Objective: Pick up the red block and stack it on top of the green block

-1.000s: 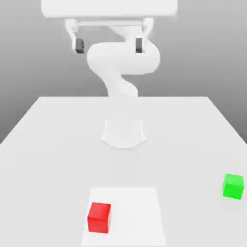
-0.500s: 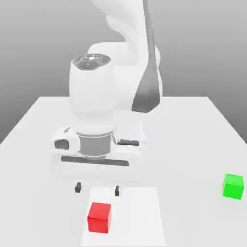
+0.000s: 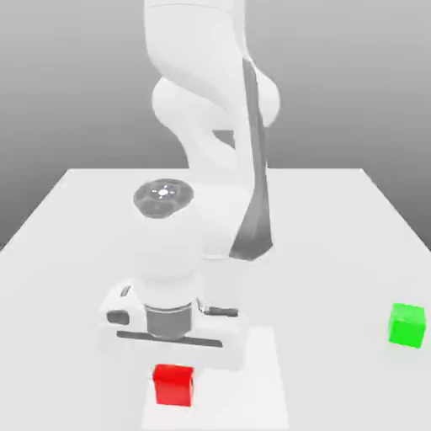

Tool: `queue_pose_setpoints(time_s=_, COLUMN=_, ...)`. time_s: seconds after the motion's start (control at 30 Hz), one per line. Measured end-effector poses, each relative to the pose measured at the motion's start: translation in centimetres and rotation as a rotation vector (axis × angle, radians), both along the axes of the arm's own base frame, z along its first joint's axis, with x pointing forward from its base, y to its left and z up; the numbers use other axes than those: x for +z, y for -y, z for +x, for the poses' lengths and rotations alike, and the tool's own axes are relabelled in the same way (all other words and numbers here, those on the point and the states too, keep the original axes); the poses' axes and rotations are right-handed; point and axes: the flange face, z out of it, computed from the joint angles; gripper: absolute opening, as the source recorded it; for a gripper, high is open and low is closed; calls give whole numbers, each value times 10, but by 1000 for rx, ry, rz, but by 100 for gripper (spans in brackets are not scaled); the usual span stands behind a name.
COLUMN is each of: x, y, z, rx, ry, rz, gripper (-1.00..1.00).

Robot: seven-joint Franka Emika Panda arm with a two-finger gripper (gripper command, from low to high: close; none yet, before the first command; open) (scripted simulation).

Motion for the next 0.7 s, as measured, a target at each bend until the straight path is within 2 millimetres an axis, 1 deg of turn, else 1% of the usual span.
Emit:
queue_pose_setpoints(time_s=0.07, x=23, y=0, z=-1, rx=0, ry=0, rz=0, gripper=-100)
queue_pose_setpoints(time_s=0.1, x=29, y=-12, z=0, rx=20, ry=-1, rz=2, gripper=-100)
queue_pose_setpoints(time_s=0.13, x=33, y=-28, z=2, rx=47, ry=-1, rz=5, gripper=-100)
queue_pose_setpoints(time_s=0.27, x=41, y=-108, z=2, rx=186, ry=-4, rz=13, gripper=-100)
queue_pose_setpoints(time_s=0.37, x=47, y=-173, z=-9, rx=301, ry=-5, rz=16, gripper=-100)
queue_pose_setpoints(time_s=0.43, x=51, y=-216, z=-22, rx=379, ry=-6, rz=17, gripper=-100)
queue_pose_setpoints(time_s=0.53, x=57, y=-278, z=-49, rx=498, ry=-6, rz=15, gripper=-100)
queue_pose_setpoints(time_s=0.63, x=63, y=-334, z=-85, rx=614, ry=-5, rz=11, gripper=-100)
queue_pose_setpoints(time_s=0.7, x=66, y=-367, z=-112, rx=689, ry=-3, rz=7, gripper=-100)
